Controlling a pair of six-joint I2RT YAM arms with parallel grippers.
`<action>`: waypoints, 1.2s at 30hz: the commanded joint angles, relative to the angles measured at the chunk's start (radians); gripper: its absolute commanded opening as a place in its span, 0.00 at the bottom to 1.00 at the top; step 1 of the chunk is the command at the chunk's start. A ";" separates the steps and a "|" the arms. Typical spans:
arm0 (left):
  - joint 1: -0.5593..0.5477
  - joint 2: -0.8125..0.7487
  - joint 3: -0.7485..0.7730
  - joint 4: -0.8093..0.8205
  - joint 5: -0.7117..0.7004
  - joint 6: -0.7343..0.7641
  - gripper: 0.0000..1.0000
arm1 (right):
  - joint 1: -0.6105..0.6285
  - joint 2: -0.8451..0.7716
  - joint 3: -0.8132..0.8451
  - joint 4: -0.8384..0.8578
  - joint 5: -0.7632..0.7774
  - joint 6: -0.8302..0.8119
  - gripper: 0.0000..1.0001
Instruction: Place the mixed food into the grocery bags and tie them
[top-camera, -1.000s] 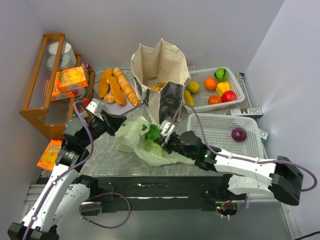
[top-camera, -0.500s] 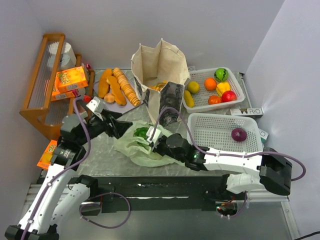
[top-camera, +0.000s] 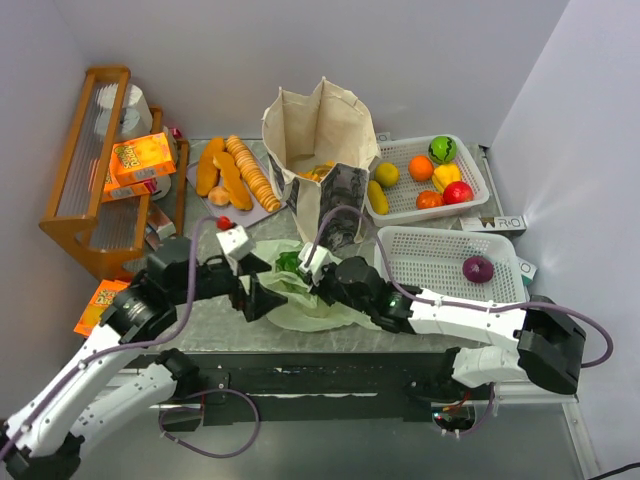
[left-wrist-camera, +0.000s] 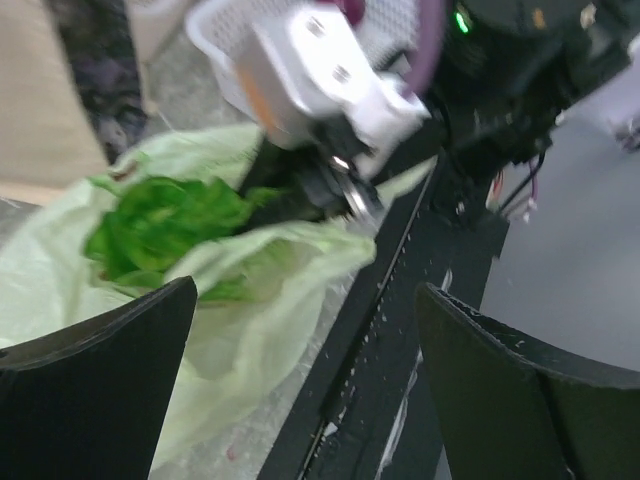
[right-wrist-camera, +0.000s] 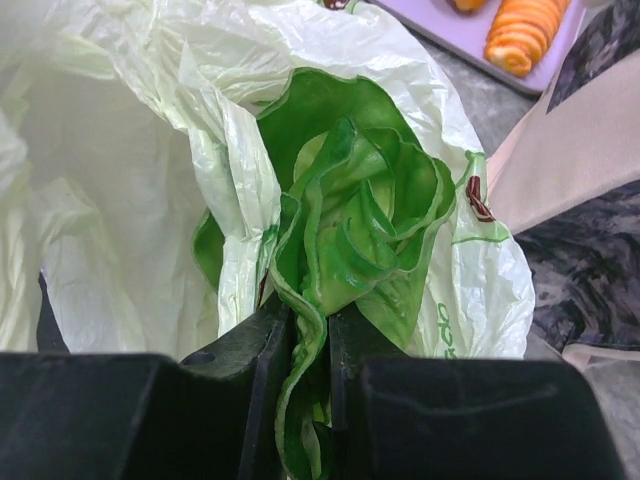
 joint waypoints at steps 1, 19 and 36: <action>-0.169 0.090 -0.008 0.024 -0.199 0.021 0.96 | -0.051 0.007 0.065 -0.017 -0.095 0.032 0.00; -0.444 0.309 0.008 0.144 -0.624 0.200 0.96 | -0.171 0.006 0.076 -0.039 -0.260 0.072 0.00; -0.436 0.244 0.009 0.238 -0.953 0.010 0.01 | -0.170 -0.164 -0.062 0.011 -0.131 0.082 0.00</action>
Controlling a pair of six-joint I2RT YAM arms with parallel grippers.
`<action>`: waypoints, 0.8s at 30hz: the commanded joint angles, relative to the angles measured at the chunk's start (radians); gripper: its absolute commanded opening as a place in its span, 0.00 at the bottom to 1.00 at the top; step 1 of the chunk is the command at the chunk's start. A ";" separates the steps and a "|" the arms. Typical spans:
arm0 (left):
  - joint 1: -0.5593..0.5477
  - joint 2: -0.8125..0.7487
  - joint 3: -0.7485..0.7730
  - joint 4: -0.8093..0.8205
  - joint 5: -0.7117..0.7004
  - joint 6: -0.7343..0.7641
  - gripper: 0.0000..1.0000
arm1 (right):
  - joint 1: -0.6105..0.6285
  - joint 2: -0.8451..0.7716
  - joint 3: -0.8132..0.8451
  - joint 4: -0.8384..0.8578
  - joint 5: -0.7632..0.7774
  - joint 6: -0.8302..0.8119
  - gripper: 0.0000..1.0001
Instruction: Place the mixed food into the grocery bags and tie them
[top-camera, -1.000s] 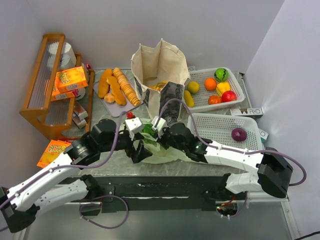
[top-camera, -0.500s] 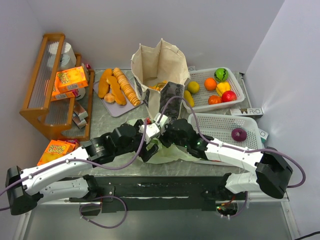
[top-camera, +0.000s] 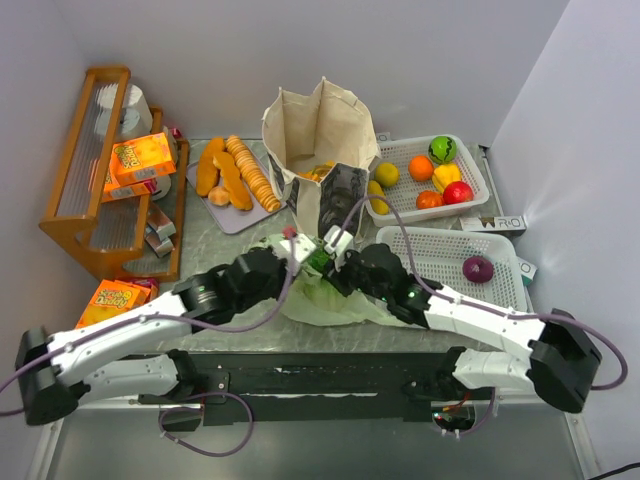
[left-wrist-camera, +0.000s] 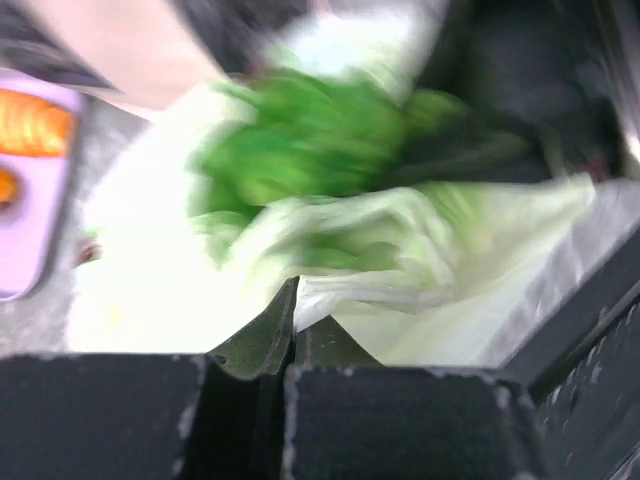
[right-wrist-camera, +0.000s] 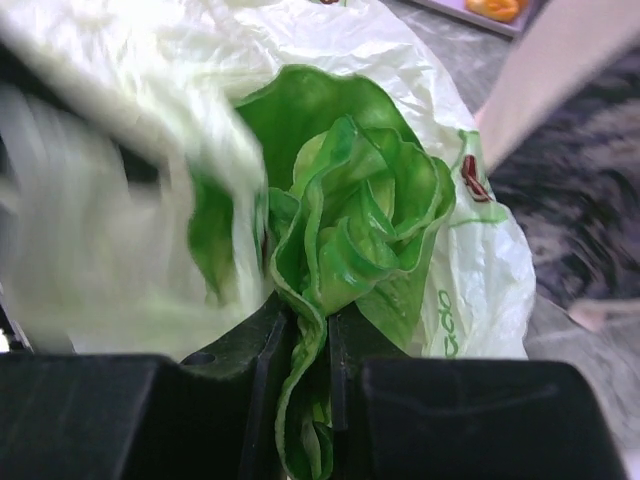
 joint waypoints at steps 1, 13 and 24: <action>0.019 -0.149 0.006 0.161 -0.124 -0.152 0.01 | 0.022 -0.107 -0.039 0.069 0.066 -0.026 0.00; 0.057 -0.112 0.030 0.278 -0.121 -0.271 0.01 | 0.218 -0.077 -0.051 0.112 0.233 -0.081 0.00; 0.117 -0.201 0.041 0.313 -0.061 -0.242 0.01 | 0.258 0.069 -0.027 0.068 0.264 -0.029 0.00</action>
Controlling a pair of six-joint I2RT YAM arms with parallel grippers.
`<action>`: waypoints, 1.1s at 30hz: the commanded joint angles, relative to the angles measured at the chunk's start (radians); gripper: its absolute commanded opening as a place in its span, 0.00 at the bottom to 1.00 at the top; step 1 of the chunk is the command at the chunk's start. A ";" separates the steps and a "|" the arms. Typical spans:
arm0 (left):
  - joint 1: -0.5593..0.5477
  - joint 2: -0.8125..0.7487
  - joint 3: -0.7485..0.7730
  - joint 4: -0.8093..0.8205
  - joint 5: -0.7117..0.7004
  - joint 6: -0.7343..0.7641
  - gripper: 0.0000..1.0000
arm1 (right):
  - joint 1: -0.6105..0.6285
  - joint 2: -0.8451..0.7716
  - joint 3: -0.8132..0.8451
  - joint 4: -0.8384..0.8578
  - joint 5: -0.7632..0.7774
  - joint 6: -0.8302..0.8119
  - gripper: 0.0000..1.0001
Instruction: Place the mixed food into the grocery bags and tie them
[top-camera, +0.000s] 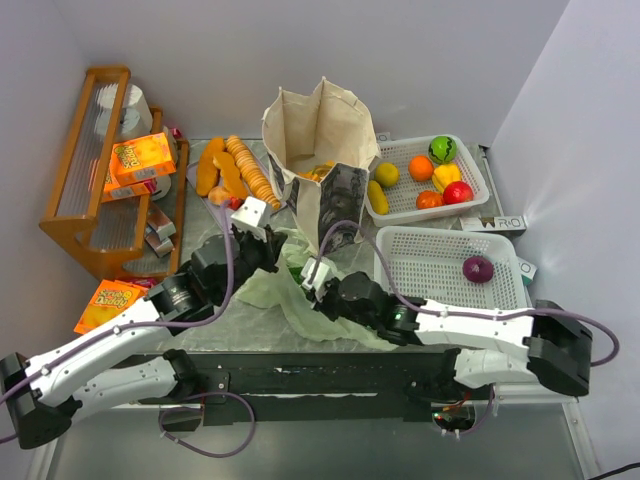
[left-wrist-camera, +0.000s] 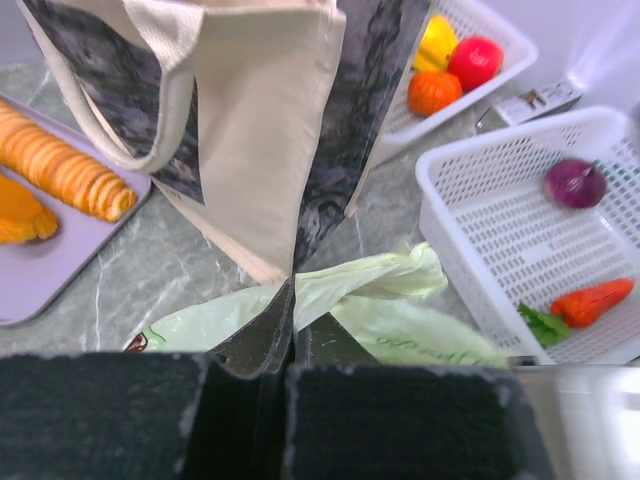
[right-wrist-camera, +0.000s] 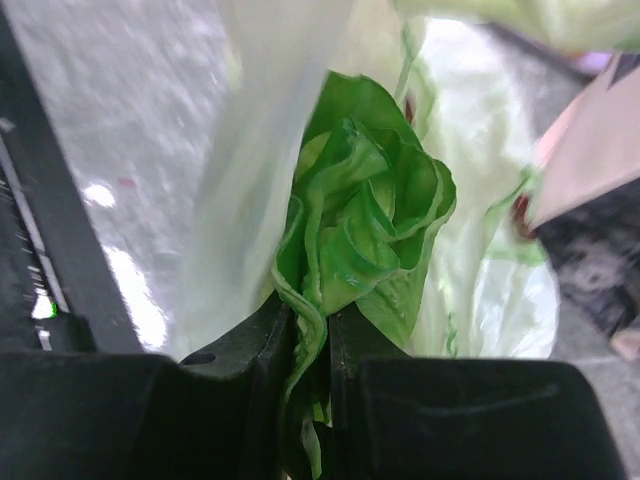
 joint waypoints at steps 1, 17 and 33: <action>0.009 -0.062 0.044 0.077 0.038 0.001 0.01 | 0.008 0.089 0.032 0.017 0.098 0.037 0.00; 0.024 -0.213 0.121 -0.064 0.001 0.054 0.01 | -0.090 0.129 0.095 -0.118 0.184 0.086 0.02; 0.141 0.006 0.144 -0.120 0.136 0.106 0.01 | -0.090 -0.153 0.257 -0.268 -0.059 0.104 0.88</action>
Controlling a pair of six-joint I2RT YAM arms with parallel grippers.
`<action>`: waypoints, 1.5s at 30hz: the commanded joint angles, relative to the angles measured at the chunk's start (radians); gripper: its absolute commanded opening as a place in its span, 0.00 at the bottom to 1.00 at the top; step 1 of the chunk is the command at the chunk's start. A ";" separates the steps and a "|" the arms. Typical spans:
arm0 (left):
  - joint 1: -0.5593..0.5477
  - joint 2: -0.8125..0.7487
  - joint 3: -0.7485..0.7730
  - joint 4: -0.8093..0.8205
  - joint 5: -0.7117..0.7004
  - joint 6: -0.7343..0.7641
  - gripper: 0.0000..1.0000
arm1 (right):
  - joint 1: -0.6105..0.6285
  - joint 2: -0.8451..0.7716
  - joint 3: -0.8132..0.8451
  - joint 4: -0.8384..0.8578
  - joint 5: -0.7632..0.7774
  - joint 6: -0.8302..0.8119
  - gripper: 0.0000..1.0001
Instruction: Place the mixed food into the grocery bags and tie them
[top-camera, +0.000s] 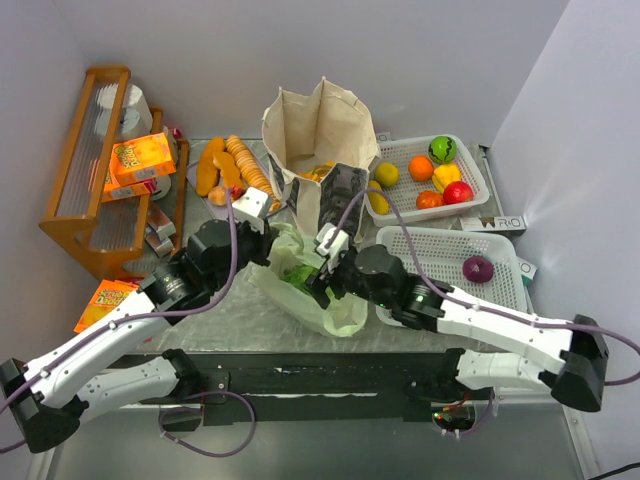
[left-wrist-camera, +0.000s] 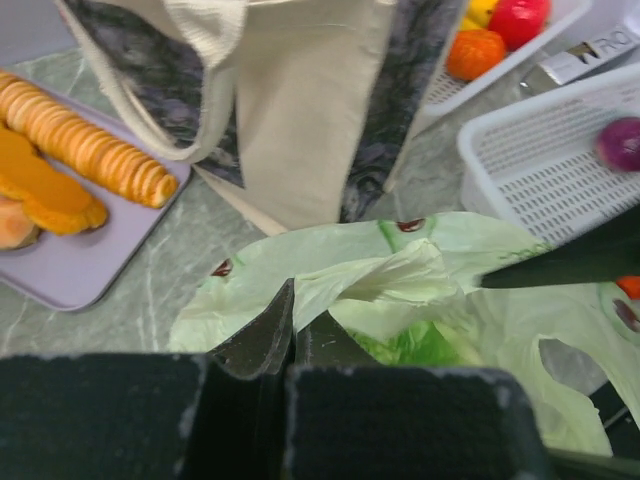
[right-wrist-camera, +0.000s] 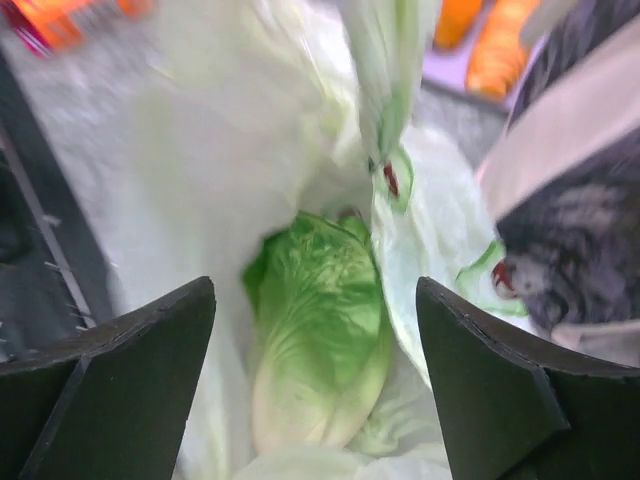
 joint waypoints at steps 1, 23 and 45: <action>0.059 -0.019 0.040 0.060 0.057 0.032 0.01 | -0.005 -0.090 0.056 -0.050 -0.017 0.027 0.88; 0.072 -0.018 -0.077 0.119 0.126 0.037 0.01 | -0.965 0.022 0.170 -0.582 0.128 0.319 0.78; 0.072 -0.038 -0.083 0.116 0.173 0.058 0.01 | -1.292 0.264 -0.001 -0.304 0.205 0.314 0.94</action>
